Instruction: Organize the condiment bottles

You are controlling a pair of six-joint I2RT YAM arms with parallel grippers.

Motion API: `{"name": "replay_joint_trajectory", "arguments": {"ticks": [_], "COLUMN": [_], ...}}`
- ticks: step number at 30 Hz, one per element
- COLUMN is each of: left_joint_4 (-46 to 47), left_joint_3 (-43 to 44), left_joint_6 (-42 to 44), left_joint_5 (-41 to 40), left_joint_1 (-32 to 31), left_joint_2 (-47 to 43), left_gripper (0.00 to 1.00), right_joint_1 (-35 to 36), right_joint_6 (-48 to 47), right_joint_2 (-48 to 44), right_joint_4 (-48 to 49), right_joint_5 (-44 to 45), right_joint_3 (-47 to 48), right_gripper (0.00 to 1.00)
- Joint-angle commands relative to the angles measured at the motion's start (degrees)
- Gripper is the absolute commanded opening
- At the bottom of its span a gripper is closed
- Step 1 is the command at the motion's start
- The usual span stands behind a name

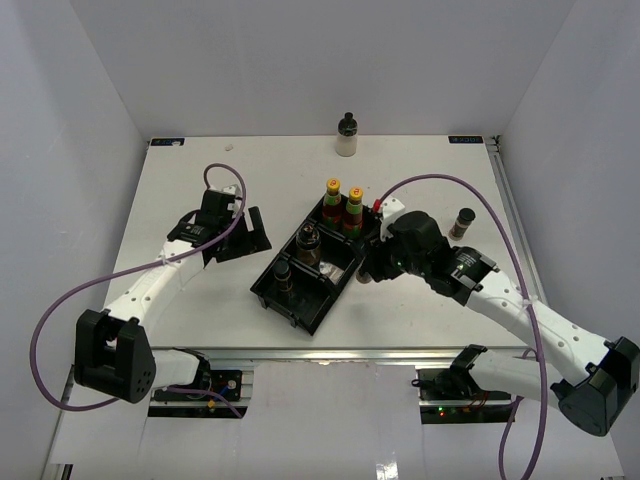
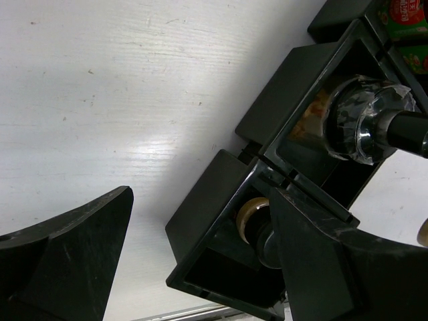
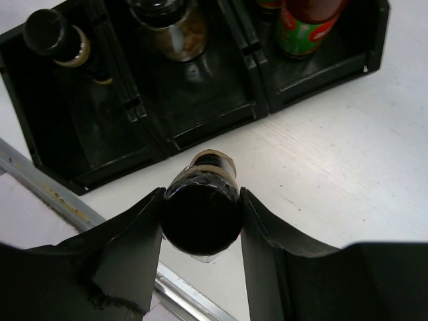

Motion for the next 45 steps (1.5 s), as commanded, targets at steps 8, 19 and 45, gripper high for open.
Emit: {"name": "replay_joint_trajectory", "arguments": {"ticks": [8,19,45], "left_joint_4": [-3.9,-6.9,-8.0], "left_joint_3": [7.6,9.0,9.3], "left_joint_6": [3.8,3.6,5.1], "left_joint_5": [0.6,-2.3,-4.1], "left_joint_1": [0.4,1.3,1.9], "left_joint_2": [-1.2,-7.6,-10.6], "left_gripper": [0.94,0.94,0.95], "right_joint_1": [13.1,18.4,21.2], "right_joint_6": [3.0,2.7,1.0], "right_joint_2": [7.7,15.0,32.8], "right_joint_4": [5.2,13.9,23.2], "right_joint_5": [4.3,5.6,7.9], "right_joint_3": [7.9,8.8,13.4], "right_gripper": [0.08,0.08,0.11]}}
